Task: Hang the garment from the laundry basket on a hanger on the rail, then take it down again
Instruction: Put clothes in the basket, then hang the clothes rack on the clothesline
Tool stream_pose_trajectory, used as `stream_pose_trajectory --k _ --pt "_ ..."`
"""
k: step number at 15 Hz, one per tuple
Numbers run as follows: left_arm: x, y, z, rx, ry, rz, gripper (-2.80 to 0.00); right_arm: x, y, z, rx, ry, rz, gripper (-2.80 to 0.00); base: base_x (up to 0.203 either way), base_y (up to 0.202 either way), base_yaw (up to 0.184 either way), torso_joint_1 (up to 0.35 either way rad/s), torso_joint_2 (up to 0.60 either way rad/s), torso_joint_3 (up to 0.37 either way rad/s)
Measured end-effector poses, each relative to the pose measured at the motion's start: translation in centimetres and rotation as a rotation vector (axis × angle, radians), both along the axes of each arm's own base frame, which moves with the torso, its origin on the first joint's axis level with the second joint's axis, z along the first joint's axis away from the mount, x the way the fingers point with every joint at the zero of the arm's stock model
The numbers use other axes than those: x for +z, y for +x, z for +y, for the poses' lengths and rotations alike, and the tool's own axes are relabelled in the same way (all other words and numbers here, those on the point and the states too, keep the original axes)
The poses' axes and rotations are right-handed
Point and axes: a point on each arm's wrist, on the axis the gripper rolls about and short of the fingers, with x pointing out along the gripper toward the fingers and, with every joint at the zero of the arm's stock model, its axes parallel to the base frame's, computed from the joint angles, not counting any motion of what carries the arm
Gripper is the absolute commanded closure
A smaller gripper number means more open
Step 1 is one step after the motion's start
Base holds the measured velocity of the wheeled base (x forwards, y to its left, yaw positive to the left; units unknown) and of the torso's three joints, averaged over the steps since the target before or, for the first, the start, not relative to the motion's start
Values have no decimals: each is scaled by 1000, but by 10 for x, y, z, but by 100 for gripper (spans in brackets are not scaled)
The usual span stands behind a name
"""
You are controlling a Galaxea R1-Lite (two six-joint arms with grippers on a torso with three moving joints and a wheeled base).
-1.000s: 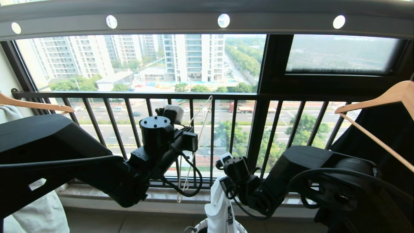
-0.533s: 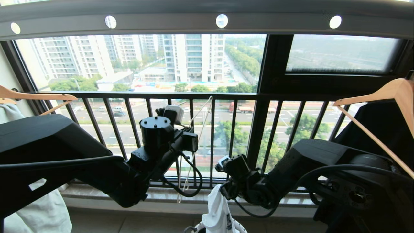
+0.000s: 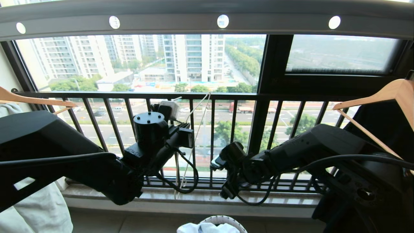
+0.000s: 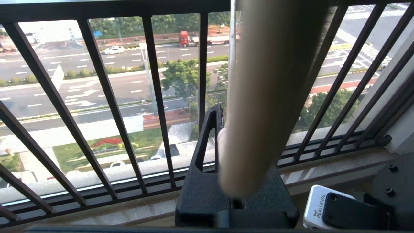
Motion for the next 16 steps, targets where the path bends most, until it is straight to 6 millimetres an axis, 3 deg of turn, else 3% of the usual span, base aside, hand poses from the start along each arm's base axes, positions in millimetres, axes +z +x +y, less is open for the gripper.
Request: stream_pose_trajectory --k 3,4,8,12,16 --pt "7 0 6 13 -8 -14 0 7 2 -7 8 -8 -7 -280 0 0 0 0 0 0" --pt "8 0 7 3 -7 -12 0 11 -3 -10 -10 2 0 0 0 0 0 0 0 0" --pt "5 -6 10 -30 34 66 0 38 -41 -22 -124 107 -1 0 0 0 0 0 0 0" --pt "6 -21 8 -102 81 99 0 67 -87 -47 -177 185 -83 0 0 0 0 0 0 0" --pt "19 -45 18 -226 143 240 0 109 -106 -60 -96 226 -242 0 0 0 0 0 0 0"
